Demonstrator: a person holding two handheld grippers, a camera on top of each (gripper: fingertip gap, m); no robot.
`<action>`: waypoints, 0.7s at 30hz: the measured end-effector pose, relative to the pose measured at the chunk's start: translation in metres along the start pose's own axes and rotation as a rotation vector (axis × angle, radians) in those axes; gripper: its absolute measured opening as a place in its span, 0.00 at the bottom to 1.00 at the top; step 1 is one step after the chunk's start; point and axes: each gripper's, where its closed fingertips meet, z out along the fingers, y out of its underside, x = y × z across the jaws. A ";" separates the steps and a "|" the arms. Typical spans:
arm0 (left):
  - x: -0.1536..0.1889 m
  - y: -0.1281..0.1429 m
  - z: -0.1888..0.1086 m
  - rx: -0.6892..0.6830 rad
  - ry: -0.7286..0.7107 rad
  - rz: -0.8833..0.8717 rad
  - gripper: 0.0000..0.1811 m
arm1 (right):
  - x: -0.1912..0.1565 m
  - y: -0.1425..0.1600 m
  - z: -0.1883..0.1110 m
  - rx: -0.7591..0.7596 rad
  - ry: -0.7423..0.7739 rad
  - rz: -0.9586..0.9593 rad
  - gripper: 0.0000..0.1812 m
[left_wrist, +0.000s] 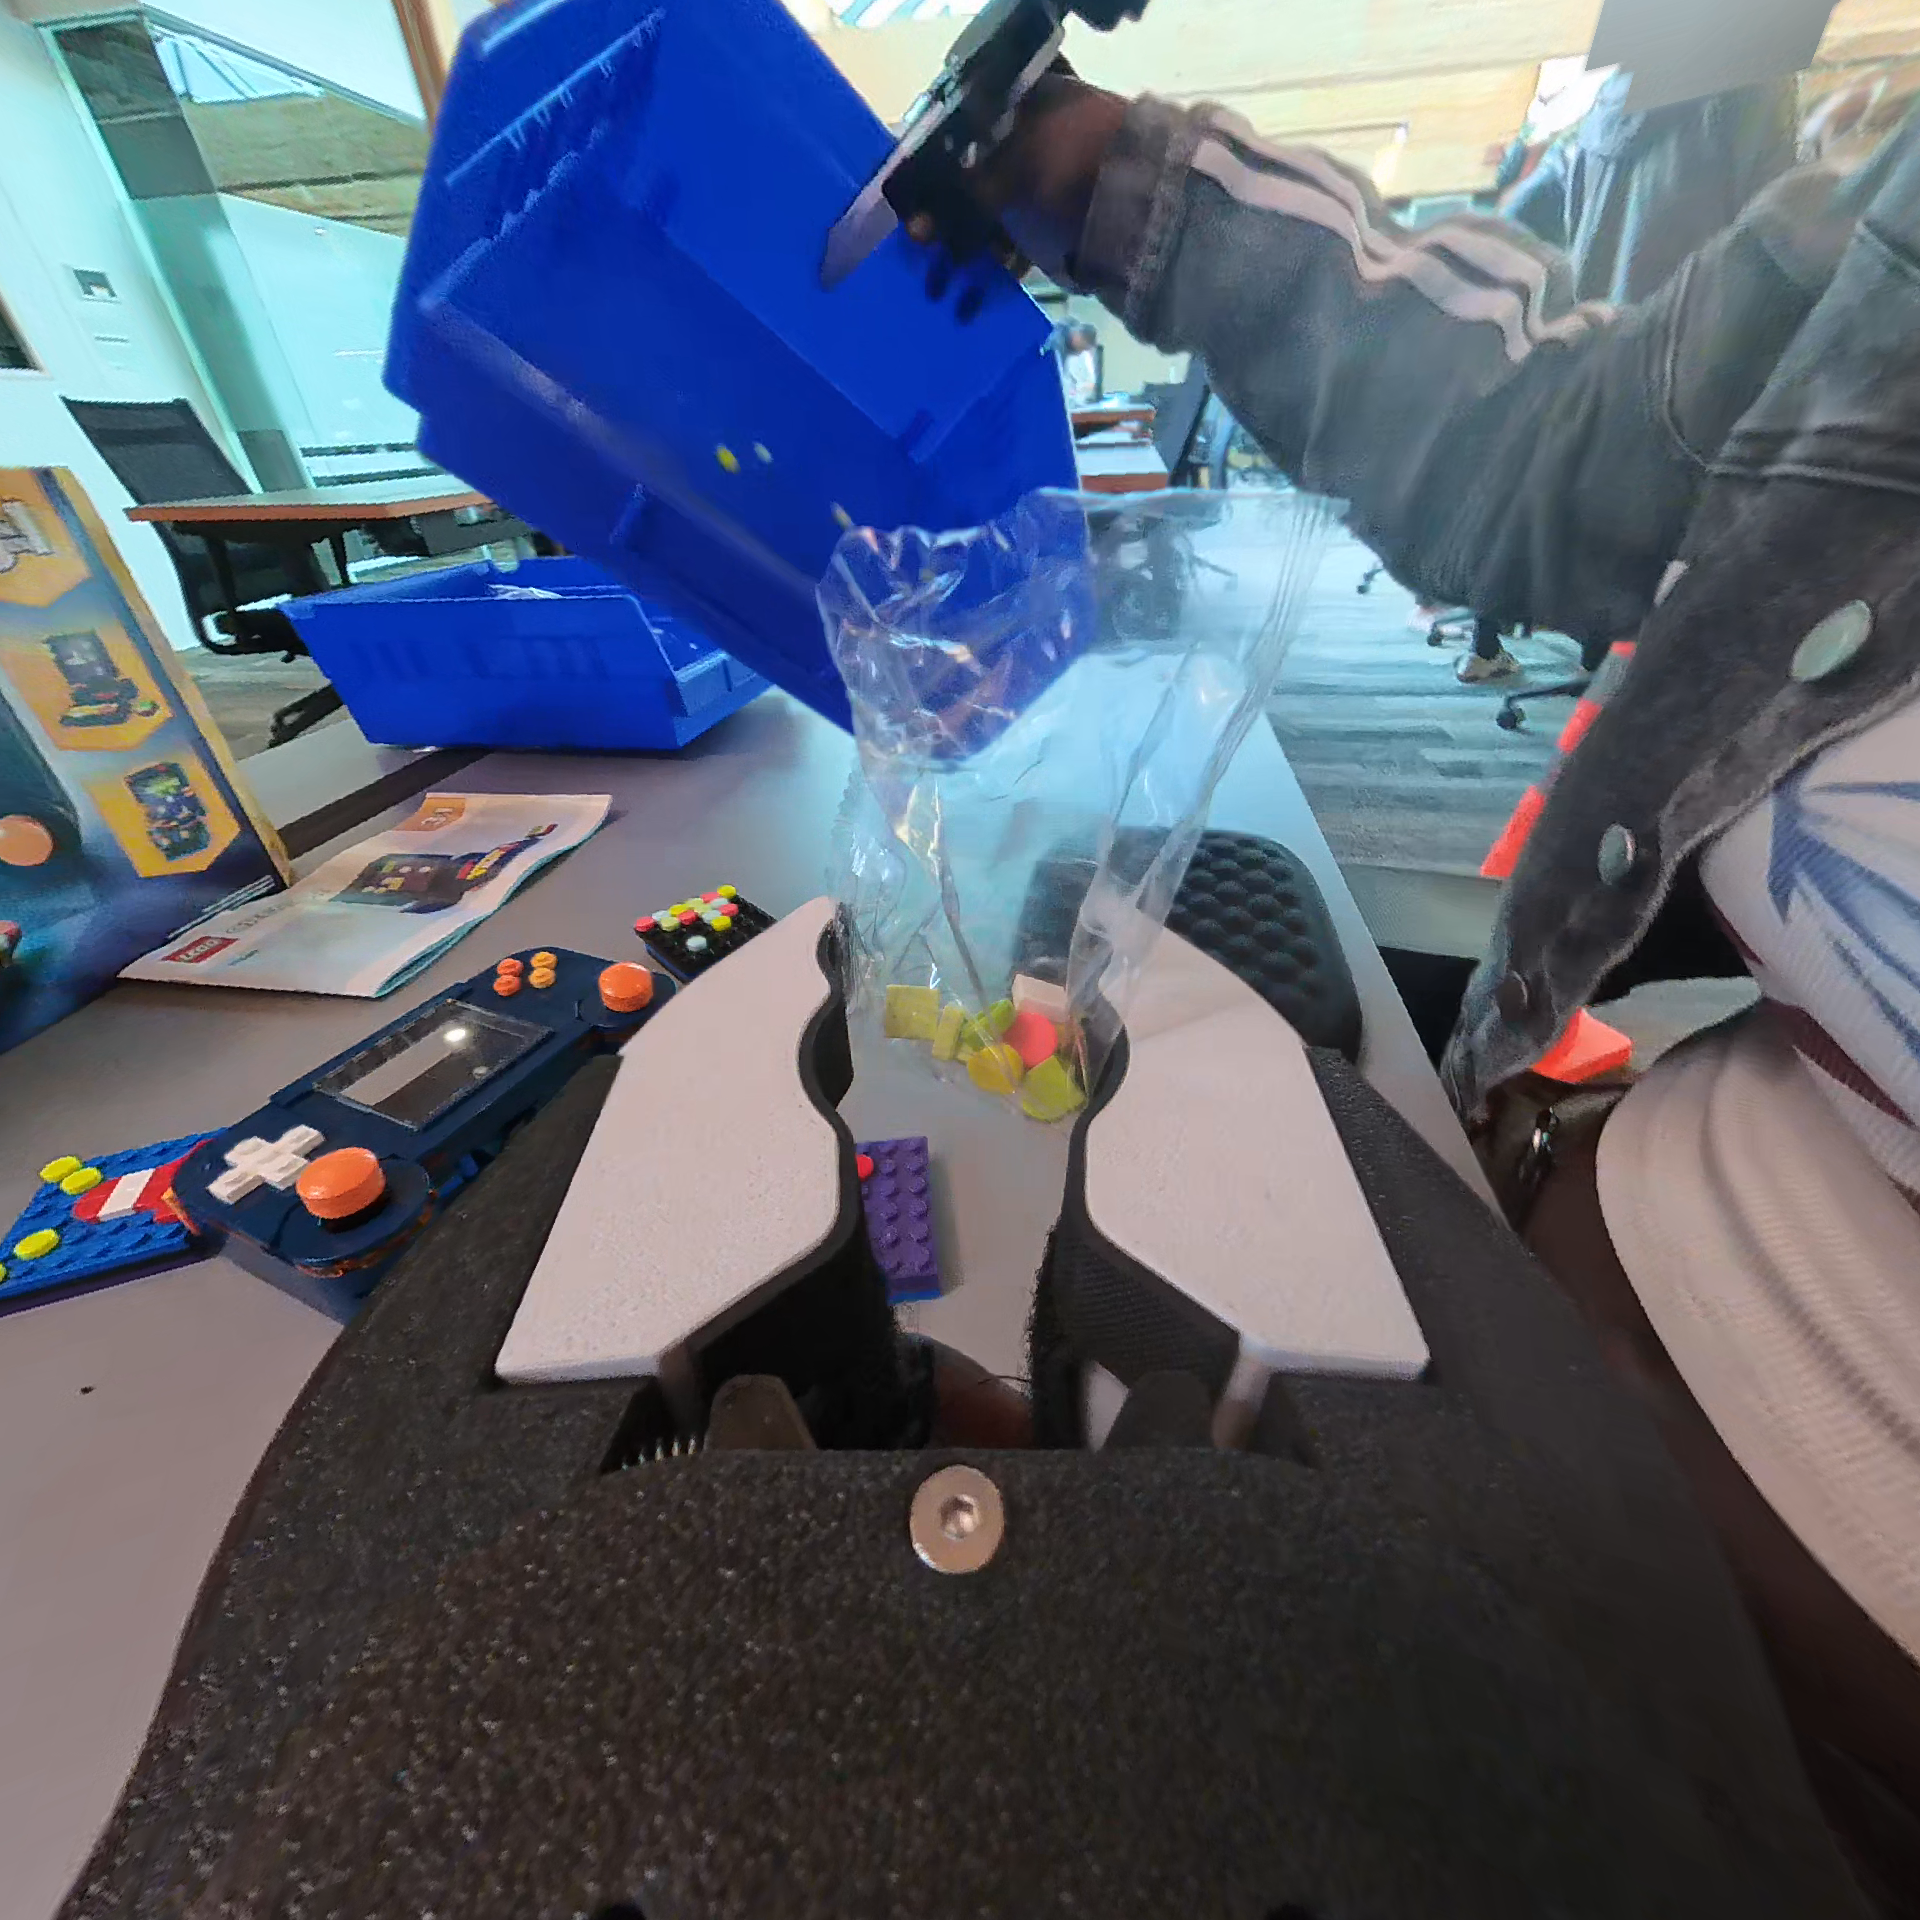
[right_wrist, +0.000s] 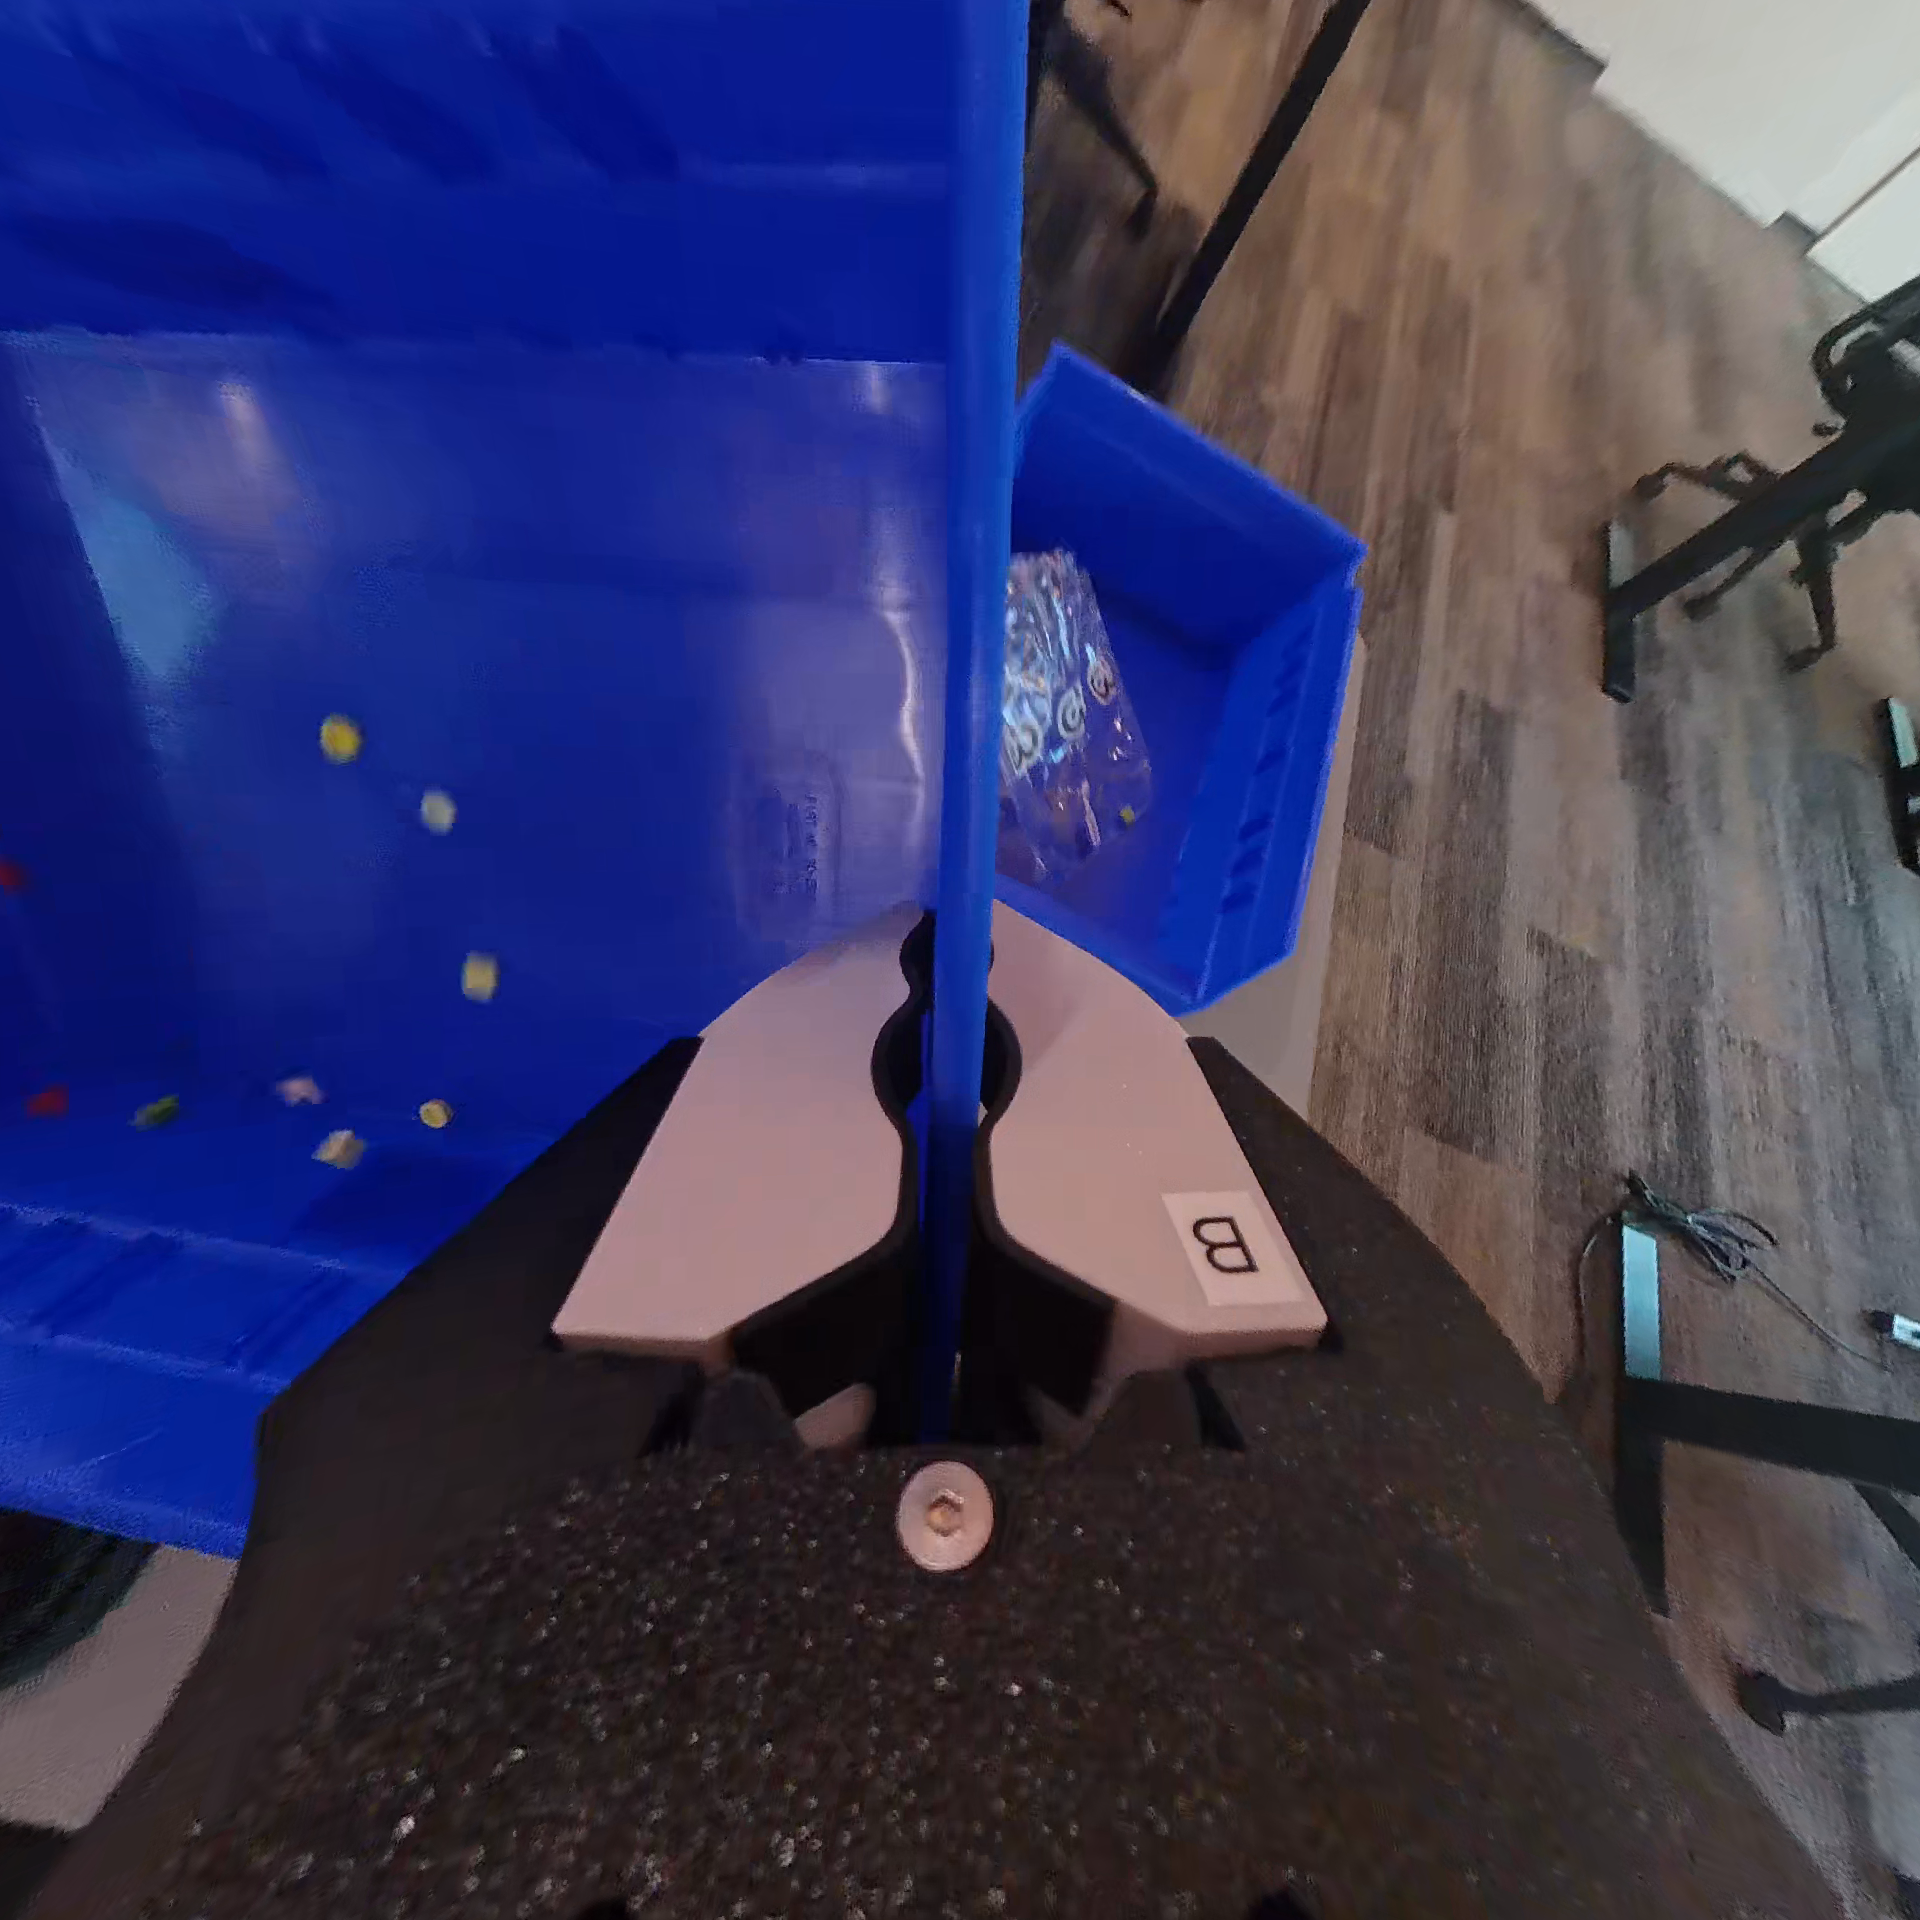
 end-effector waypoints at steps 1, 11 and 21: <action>-0.002 -0.003 0.001 0.009 -0.014 -0.015 0.22 | -0.006 -0.005 0.003 0.010 0.000 0.000 0.01; -0.019 -0.012 0.019 0.003 -0.171 -0.125 0.22 | -0.049 -0.066 0.029 0.068 -0.035 -0.084 0.02; -0.062 -0.004 0.014 0.058 -0.467 -0.124 0.21 | -0.093 -0.182 -0.009 0.357 -0.063 -0.141 0.01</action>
